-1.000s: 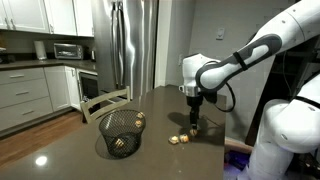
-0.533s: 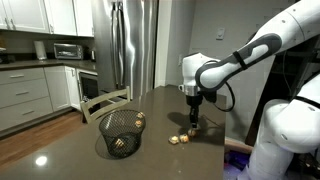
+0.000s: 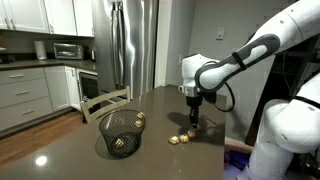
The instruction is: Pick up the all candy from the table and put them in the black basket.
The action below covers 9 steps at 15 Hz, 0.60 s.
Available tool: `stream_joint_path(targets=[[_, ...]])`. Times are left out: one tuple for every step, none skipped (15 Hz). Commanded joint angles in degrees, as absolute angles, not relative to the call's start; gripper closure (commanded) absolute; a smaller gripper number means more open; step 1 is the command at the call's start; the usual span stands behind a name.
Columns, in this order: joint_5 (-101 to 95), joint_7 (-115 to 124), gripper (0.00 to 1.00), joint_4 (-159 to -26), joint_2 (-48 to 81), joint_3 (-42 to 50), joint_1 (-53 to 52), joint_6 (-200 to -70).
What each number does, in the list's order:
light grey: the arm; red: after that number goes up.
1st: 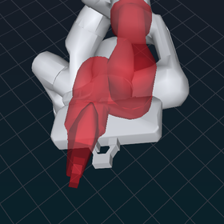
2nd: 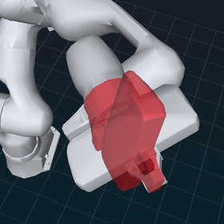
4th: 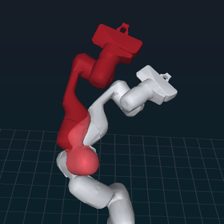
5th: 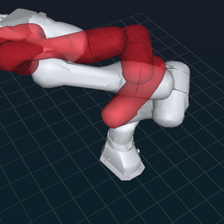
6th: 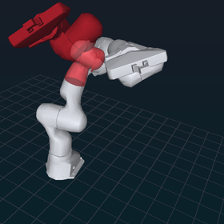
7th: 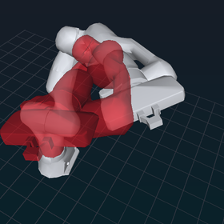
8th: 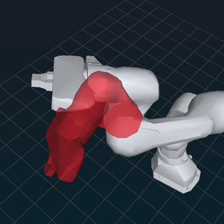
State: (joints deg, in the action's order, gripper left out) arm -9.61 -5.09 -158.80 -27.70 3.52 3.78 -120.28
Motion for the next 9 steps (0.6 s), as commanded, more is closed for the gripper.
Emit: stream_joint_path(targets=[[-10.5,-4.3,0.61,-158.4,-26.2,3.2,4.3,-120.8],[-10.5,-4.4,0.60,-158.3,-26.1,3.2,4.3,-120.6],[-10.5,-4.4,0.60,-158.3,-25.9,3.2,4.3,-120.6],[-10.5,-4.4,0.63,-158.3,-25.8,3.2,4.3,-120.5],[-10.5,-4.4,0.86,-158.3,-25.6,3.2,4.3,-120.5],[-10.5,-4.5,0.87,-158.2,-25.6,3.2,4.3,-120.5],[-10.5,-4.5,0.92,-158.1,-25.8,3.2,4.2,-120.4],[-10.2,-4.7,0.96,-157.8,-26.0,3.2,4.1,-120.1],[-10.0,-4.8,0.94,-157.6,-26.2,3.2,4.0,-119.7]])
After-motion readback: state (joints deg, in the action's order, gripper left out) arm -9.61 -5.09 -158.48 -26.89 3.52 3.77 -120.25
